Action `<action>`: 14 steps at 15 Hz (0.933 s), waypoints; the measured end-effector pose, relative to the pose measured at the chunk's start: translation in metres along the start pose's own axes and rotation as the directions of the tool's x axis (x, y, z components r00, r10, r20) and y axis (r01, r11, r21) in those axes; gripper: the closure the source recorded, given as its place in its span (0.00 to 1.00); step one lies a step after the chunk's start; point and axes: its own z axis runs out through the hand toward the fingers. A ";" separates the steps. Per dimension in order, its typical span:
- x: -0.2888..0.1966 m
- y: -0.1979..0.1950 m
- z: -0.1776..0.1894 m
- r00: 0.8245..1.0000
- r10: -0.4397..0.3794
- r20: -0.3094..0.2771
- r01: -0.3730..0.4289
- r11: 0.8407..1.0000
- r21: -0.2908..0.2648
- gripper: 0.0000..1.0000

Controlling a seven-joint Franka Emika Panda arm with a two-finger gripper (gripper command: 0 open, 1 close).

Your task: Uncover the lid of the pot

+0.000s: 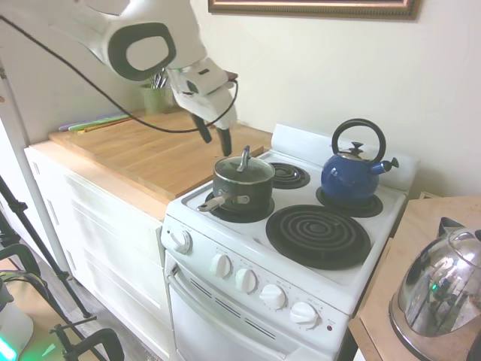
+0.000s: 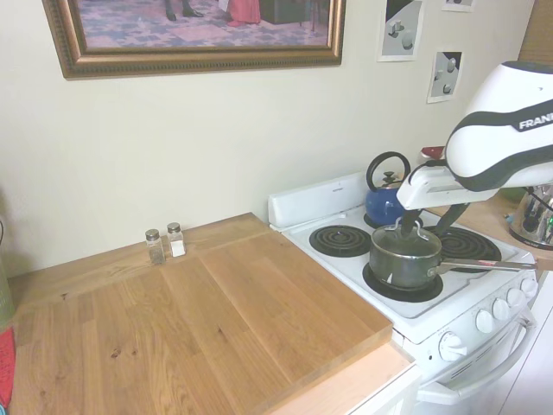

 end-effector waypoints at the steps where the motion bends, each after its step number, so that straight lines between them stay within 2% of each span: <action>1: 0.010 -0.003 0.007 1.000 -0.026 -0.005 0.026 1.000 -0.002 0.00; 2: 0.020 -0.004 0.015 0.998 -0.062 -0.006 0.062 0.998 -0.008 1.00; 4: 0.041 -0.005 0.027 0.992 -0.126 -0.001 0.126 0.992 -0.011 1.00; 7: 0.061 -0.008 0.033 0.978 -0.209 0.028 0.207 0.977 0.047 1.00; 9: 0.068 -0.010 0.034 0.971 -0.235 0.040 0.233 0.971 0.060 1.00; 14: 0.068 -0.015 0.041 0.963 -0.262 0.055 0.259 0.964 0.054 1.00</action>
